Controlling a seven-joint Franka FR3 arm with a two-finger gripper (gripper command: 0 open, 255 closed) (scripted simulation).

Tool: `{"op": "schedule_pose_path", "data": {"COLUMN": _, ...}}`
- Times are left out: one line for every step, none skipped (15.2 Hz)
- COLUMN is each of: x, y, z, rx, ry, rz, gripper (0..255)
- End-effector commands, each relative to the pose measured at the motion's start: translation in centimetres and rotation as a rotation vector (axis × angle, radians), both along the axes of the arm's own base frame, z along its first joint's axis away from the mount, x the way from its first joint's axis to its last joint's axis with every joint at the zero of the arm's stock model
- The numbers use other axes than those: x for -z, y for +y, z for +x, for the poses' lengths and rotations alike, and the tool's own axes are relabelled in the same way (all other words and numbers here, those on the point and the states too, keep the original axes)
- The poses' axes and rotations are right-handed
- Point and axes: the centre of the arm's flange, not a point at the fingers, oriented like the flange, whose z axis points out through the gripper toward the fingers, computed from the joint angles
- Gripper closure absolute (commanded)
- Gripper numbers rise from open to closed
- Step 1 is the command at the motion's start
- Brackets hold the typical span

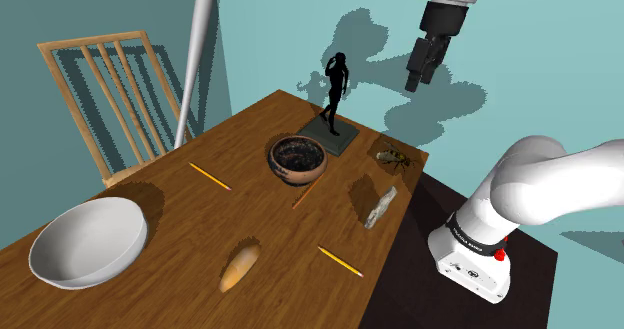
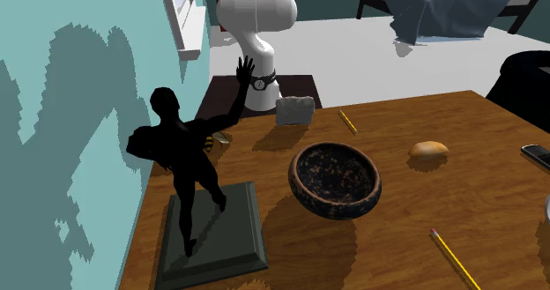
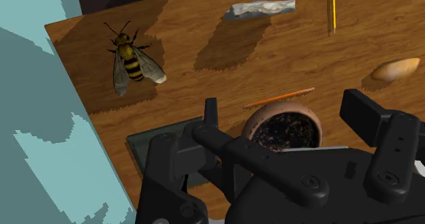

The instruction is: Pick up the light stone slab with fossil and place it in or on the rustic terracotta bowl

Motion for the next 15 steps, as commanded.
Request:
{"op": "schedule_pose_path", "data": {"x": 0.0, "y": 0.0, "z": 0.0, "rx": 0.0, "ry": 0.0, "rz": 0.0, "gripper": 0}}
{"op": "schedule_pose_path", "data": {"x": 1.1, "y": 0.4, "z": -0.9, "rx": 0.069, "ry": -0.008, "rz": -0.013, "gripper": 0}}
{"op": "schedule_pose_path", "data": {"x": 2.1, "y": 0.8, "z": -1.8, "rx": 0.138, "ry": -0.015, "rz": -0.026, "gripper": 0}}
{"op": "schedule_pose_path", "data": {"x": 3.2, "y": 1.3, "z": -2.7, "rx": 0.207, "ry": -0.023, "rz": -0.038, "gripper": 0}}
{"op": "schedule_pose_path", "data": {"x": 4.3, "y": 1.8, "z": -3.5, "rx": 0.276, "ry": -0.031, "rz": -0.051, "gripper": 0}}
{"op": "schedule_pose_path", "data": {"x": 5.4, "y": 2.4, "z": -4.3, "rx": 0.344, "ry": -0.038, "rz": -0.064, "gripper": 0}}
{"op": "schedule_pose_path", "data": {"x": 6.5, "y": 3.0, "z": -5.0, "rx": 0.413, "ry": -0.046, "rz": -0.077, "gripper": 0}}
{"op": "schedule_pose_path", "data": {"x": 7.6, "y": 3.6, "z": -5.7, "rx": 0.482, "ry": -0.054, "rz": -0.09, "gripper": 0}}
{"op": "schedule_pose_path", "data": {"x": 8.8, "y": 4.3, "z": -6.3, "rx": 0.551, "ry": -0.061, "rz": -0.103, "gripper": 0}}
{"op": "schedule_pose_path", "data": {"x": 9.9, "y": 5.0, "z": -6.9, "rx": 0.62, "ry": -0.069, "rz": -0.115, "gripper": 0}}
{"op": "schedule_pose_path", "data": {"x": 11.1, "y": 5.7, "z": -7.4, "rx": 0.689, "ry": -0.077, "rz": -0.128, "gripper": 0}}
{"op": "schedule_pose_path", "data": {"x": 12.3, "y": 6.4, "z": -7.8, "rx": 0.758, "ry": -0.084, "rz": -0.141, "gripper": 0}}
{"op": "schedule_pose_path", "data": {"x": 13.5, "y": 7.2, "z": -8.2, "rx": 0.827, "ry": -0.092, "rz": -0.154, "gripper": 0}}
{"op": "schedule_pose_path", "data": {"x": 14.7, "y": 7.9, "z": -8.6, "rx": 0.896, "ry": -0.099, "rz": -0.167, "gripper": 0}}
{"op": "schedule_pose_path", "data": {"x": 15.9, "y": 8.7, "z": -8.8, "rx": 0.964, "ry": -0.107, "rz": -0.179, "gripper": 0}}
